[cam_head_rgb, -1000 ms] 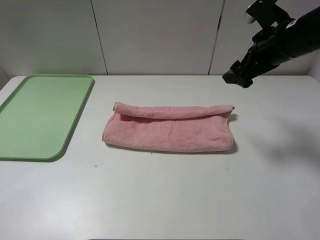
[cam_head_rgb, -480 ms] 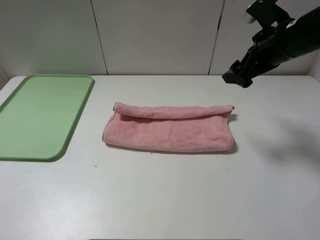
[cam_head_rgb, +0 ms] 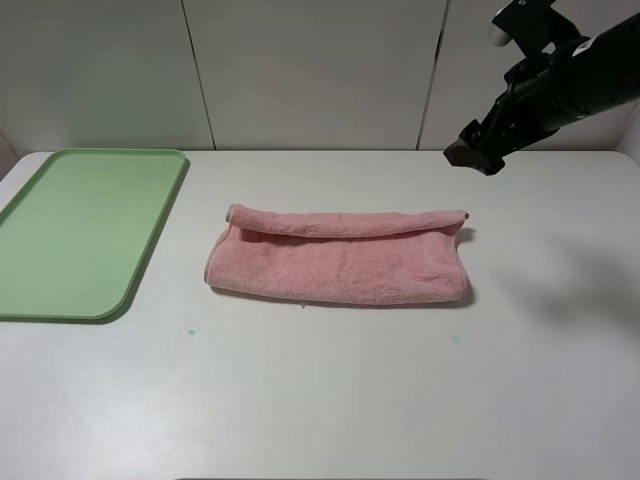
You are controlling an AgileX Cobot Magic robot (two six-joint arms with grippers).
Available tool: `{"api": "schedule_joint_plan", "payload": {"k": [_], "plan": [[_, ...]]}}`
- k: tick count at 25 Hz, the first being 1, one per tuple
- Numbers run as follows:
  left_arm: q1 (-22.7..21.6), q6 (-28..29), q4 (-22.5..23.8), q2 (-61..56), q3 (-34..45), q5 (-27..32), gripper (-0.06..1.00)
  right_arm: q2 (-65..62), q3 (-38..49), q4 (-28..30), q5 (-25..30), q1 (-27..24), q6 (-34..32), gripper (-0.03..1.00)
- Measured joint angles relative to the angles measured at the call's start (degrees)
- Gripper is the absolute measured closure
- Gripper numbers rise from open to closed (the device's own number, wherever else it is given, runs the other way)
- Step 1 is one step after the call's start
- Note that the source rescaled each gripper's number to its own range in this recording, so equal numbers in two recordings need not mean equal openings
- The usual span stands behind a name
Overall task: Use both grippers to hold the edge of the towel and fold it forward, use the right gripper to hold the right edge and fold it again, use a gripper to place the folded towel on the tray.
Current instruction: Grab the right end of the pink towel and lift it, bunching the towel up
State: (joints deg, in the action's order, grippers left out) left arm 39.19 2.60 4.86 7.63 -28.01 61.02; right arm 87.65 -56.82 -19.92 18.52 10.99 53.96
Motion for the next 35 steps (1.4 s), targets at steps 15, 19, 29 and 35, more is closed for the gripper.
{"api": "schedule_joint_plan", "payload": {"k": [15, 19, 29, 35], "plan": [[-27.9, -2.1, -4.4, -7.8, 0.0, -0.3, -0.05, 0.0, 0.0, -0.1, -0.2, 0.0, 0.0, -0.03], [-28.3, -2.6, -4.4, -7.9, 0.0, -0.3, -0.05, 0.0, 0.0, -0.1, -0.2, 0.0, 0.0, -0.03], [-28.5, -2.6, -4.4, -8.0, 0.0, -0.3, -0.05, 0.0, 0.0, -0.1, 0.0, 0.0, 2.7, -0.03], [-28.5, -2.6, -4.4, -8.0, 0.0, -0.3, -0.05, 0.0, 0.0, -0.2, 1.1, 0.1, 8.4, -0.03]]}}
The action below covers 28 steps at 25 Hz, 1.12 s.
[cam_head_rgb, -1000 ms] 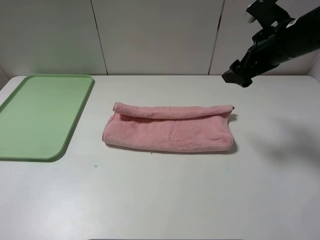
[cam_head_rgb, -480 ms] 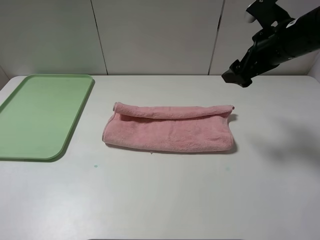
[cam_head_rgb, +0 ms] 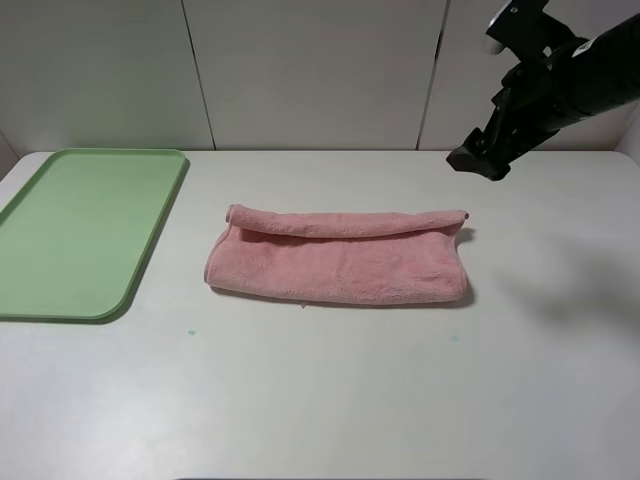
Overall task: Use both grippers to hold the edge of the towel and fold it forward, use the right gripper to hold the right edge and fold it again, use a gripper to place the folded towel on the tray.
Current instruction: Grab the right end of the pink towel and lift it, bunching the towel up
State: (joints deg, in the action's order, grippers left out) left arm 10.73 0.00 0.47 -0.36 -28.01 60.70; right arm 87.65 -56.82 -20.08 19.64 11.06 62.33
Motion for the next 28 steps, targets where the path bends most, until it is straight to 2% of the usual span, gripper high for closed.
{"api": "schedule_joint_plan", "payload": {"k": [5, 9, 13, 22, 28], "plan": [[0.0, 0.0, 0.0, 0.0, 0.0, 0.0, -0.05, 0.0, 0.0, -0.5, 0.9, 3.8, 6.1, -0.03], [0.0, 0.0, 0.0, 0.0, 0.0, 0.0, -0.05, 0.6, 0.0, -5.0, 0.9, 7.0, 11.5, -0.03], [0.0, 0.0, 0.0, 0.0, 0.0, 0.0, -0.05, 5.0, 0.0, -6.1, -0.1, 9.7, 14.4, -0.03], [0.0, 0.0, 0.0, 0.0, 0.0, 0.0, -0.05, 12.9, 0.0, -6.4, -8.7, 14.6, 15.3, -0.03], [0.0, 0.0, 0.0, 0.0, 0.0, 0.0, -0.05, 16.2, -0.2, -6.5, -11.4, 14.9, 15.4, -0.03]]}}
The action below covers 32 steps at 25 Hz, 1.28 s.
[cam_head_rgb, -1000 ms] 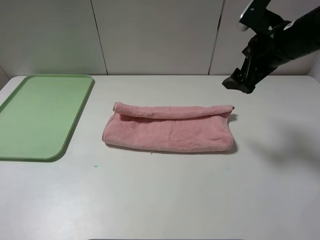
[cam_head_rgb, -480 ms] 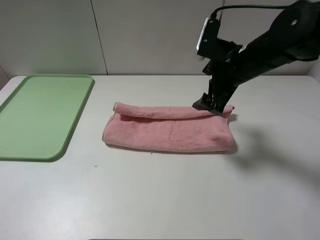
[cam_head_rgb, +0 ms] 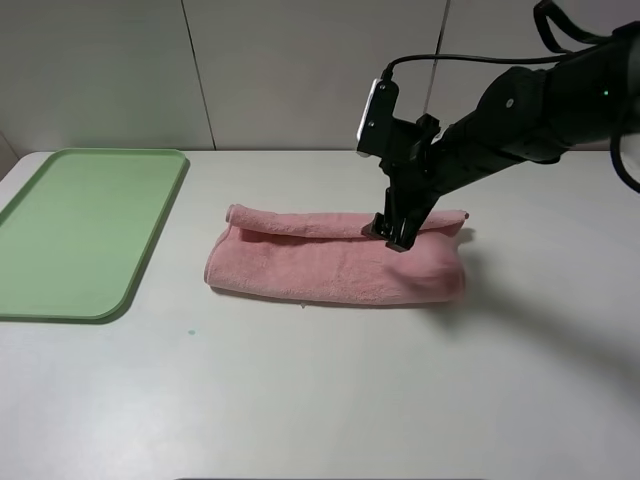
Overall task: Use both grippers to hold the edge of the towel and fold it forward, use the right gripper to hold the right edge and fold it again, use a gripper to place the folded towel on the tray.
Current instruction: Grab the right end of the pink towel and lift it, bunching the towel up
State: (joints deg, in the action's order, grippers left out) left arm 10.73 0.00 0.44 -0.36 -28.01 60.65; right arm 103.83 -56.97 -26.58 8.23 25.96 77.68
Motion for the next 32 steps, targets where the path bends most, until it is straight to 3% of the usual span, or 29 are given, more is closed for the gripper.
{"api": "schedule_joint_plan", "payload": {"k": [26, 32], "plan": [[0.0, 0.0, 0.0, 0.0, 0.0, -0.1, -0.05, 9.8, -2.8, -0.1, -10.4, 1.4, 0.0, -0.03], [0.0, 0.0, 0.0, 0.0, 0.0, -0.1, -0.05, 12.8, -6.2, -0.2, -10.7, 1.9, -1.0, -0.03]]}}
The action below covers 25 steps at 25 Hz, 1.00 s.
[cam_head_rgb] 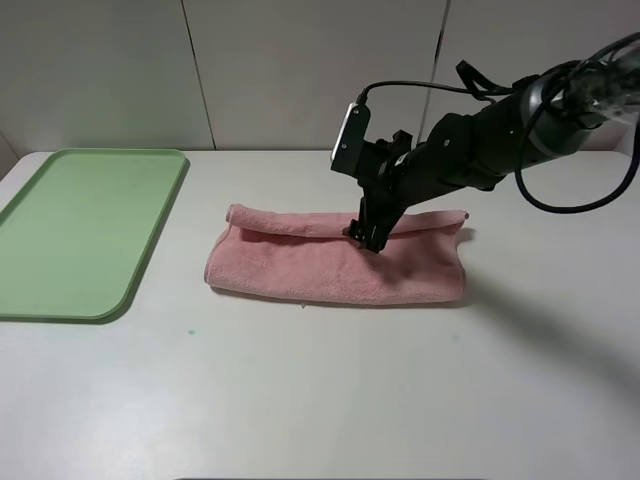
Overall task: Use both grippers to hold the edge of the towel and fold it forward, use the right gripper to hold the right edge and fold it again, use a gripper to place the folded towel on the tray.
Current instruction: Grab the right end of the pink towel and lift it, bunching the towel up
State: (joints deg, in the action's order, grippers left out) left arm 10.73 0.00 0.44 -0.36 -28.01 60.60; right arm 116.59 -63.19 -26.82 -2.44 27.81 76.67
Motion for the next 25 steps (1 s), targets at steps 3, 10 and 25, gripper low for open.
{"api": "schedule_joint_plan", "payload": {"k": [3, 10, 25], "plan": [[0.0, 0.0, 0.0, 0.0, 0.0, 0.0, -0.05, 1.3, -0.8, 0.0, 0.0, 0.0, -0.3, -0.03], [0.0, 0.0, 0.0, 0.0, 0.0, 0.0, -0.05, 1.7, -0.9, 0.0, 0.9, 0.0, -0.4, -0.03], [0.0, 0.0, 0.0, 0.0, 0.0, 0.0, -0.05, 2.5, -0.9, 0.0, 0.2, 1.5, -2.0, -0.03]]}}
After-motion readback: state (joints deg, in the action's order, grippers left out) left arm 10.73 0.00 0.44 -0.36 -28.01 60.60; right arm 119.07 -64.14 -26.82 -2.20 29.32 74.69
